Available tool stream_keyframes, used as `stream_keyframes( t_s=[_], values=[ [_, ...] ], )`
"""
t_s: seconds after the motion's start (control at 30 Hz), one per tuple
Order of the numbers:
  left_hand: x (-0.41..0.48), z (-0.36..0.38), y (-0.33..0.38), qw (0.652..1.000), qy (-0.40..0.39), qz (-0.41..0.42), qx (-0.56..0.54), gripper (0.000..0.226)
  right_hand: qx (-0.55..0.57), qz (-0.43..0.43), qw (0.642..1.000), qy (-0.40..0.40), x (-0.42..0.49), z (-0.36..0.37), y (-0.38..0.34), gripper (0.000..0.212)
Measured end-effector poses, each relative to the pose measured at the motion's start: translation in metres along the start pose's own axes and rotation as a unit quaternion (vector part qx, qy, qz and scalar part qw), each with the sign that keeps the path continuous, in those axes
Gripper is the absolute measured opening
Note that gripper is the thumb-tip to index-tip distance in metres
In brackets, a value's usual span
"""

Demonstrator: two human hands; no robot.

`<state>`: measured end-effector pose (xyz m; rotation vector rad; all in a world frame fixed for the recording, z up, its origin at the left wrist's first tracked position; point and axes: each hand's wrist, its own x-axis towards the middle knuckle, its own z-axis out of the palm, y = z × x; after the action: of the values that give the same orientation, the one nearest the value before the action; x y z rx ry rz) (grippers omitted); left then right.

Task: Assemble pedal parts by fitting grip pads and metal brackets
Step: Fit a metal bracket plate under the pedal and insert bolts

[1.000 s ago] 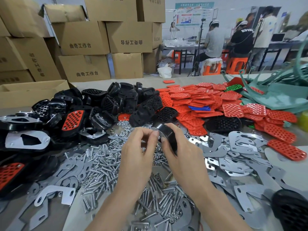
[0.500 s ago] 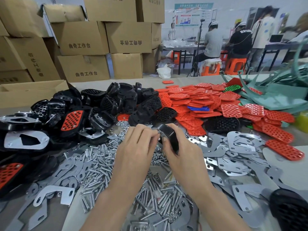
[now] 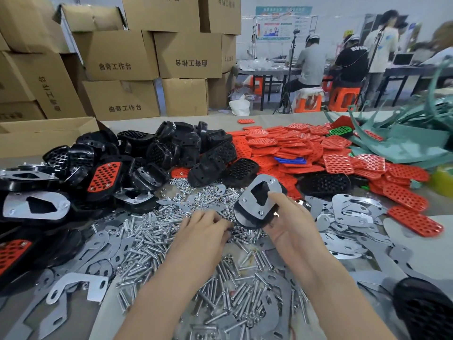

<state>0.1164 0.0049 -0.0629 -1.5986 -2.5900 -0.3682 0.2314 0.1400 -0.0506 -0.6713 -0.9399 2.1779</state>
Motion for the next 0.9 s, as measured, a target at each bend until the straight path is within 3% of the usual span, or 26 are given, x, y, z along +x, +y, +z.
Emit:
stream_keyframes(
  t_s=[0.23, 0.4, 0.63, 0.73, 0.9],
  values=[
    [0.007, 0.006, 0.008, 0.999, 0.019, -0.019, 0.027, 0.024, 0.102, 0.027, 0.993, -0.052, 0.0, 0.001, 0.001, 0.03],
    [0.004, 0.01, 0.012, 0.999, 0.037, -0.028, 0.025, 0.026, 0.09, 0.04, 0.993, -0.069, 0.0, 0.001, 0.002, 0.034],
    [-0.003, -0.004, 0.009, 0.992, 0.086, -0.036, -0.081, 0.005, 0.091, 0.034, 0.993, -0.071, 0.001, 0.003, 0.002, 0.038],
    [0.0, -0.01, 0.008, 0.976, 0.118, -0.085, -0.161, 0.019, 0.088, 0.026, 0.993, -0.074, 0.001, 0.003, 0.002, 0.04],
    [-0.002, -0.009, 0.009, 0.974, 0.124, -0.083, -0.173, 0.012, 0.067, 0.029, 0.994, -0.086, -0.002, 0.004, 0.004, 0.034]
  ],
)
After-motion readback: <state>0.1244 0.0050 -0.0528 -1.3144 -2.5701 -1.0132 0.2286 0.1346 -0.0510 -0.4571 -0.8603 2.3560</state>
